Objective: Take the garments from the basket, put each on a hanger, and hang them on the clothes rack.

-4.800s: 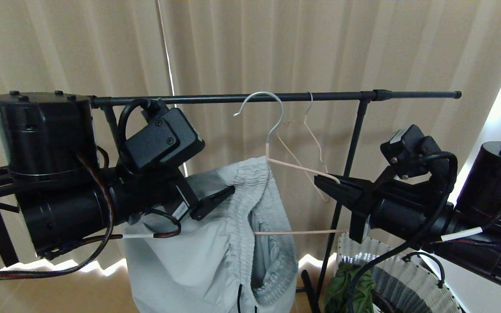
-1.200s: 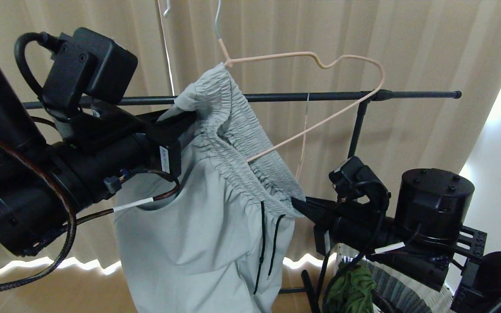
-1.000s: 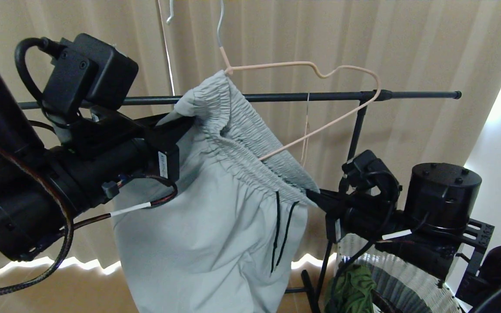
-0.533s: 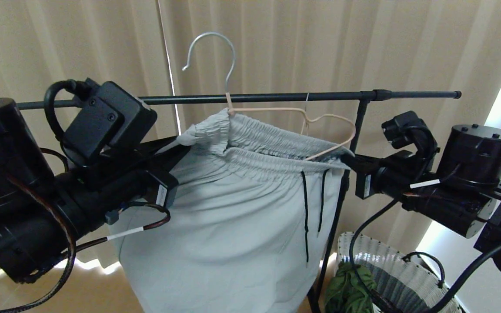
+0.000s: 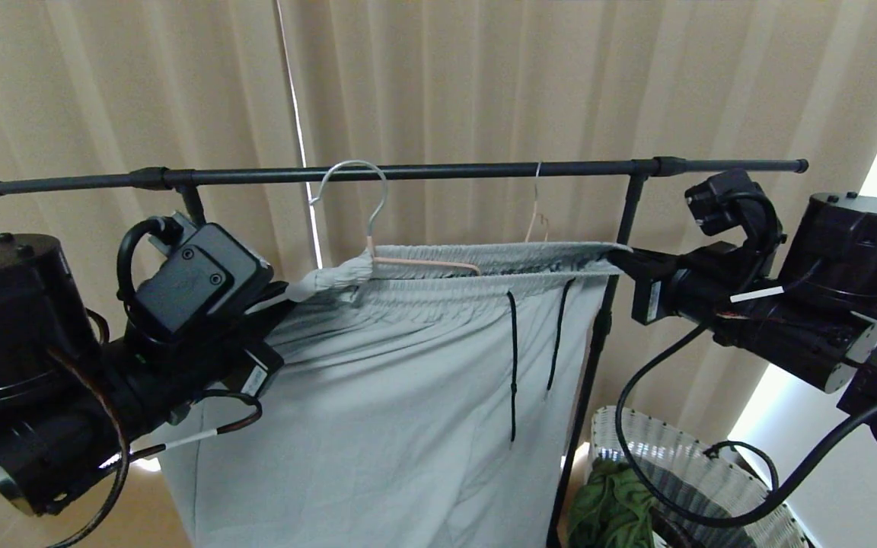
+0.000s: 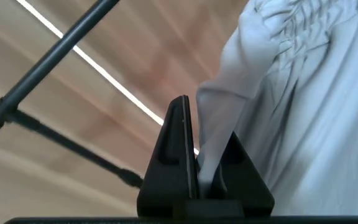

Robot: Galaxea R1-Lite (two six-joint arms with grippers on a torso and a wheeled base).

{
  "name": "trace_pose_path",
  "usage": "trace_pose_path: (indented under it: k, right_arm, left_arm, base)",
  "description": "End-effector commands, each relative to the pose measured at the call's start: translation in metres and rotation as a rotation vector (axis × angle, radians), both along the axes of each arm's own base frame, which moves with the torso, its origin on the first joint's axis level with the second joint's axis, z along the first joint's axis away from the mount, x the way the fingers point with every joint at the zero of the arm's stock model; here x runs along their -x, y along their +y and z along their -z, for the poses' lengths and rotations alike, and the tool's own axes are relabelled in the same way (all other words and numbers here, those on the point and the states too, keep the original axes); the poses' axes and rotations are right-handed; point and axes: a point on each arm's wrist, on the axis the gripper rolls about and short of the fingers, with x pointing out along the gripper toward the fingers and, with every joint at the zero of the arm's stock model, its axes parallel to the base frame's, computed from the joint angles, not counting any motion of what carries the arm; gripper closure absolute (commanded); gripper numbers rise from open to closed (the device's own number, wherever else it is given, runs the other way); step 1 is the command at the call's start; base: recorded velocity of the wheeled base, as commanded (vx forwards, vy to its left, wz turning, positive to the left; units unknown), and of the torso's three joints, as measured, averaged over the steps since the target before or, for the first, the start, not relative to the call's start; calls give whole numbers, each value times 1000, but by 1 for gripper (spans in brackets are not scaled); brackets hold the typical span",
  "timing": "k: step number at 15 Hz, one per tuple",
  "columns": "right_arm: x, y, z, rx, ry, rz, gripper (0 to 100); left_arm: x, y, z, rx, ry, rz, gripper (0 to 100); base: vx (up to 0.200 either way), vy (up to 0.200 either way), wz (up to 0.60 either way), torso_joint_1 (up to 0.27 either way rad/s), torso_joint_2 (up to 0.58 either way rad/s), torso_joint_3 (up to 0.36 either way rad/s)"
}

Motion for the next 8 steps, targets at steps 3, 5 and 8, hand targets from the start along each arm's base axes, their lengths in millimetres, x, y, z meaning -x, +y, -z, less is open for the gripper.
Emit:
trace_pose_path:
  k: [3, 5, 8]
  right_arm:
    - [32, 28, -4, -4, -9, -135, 100]
    - [56, 37, 7, 13, 24, -210, 100]
    - [75, 44, 22, 37, 69, -274, 0]
  left_arm:
    - [-9, -1, 3, -12, 10, -61, 100]
    - [-11, -2, 4, -13, 12, -135, 100]
    - [-13, -4, 3, 13, 17, -139, 100]
  base:
    - [0, 0, 0, 0, 0, 0]
    - [0, 0, 0, 0, 0, 0]
    - [0, 0, 0, 0, 0, 0]
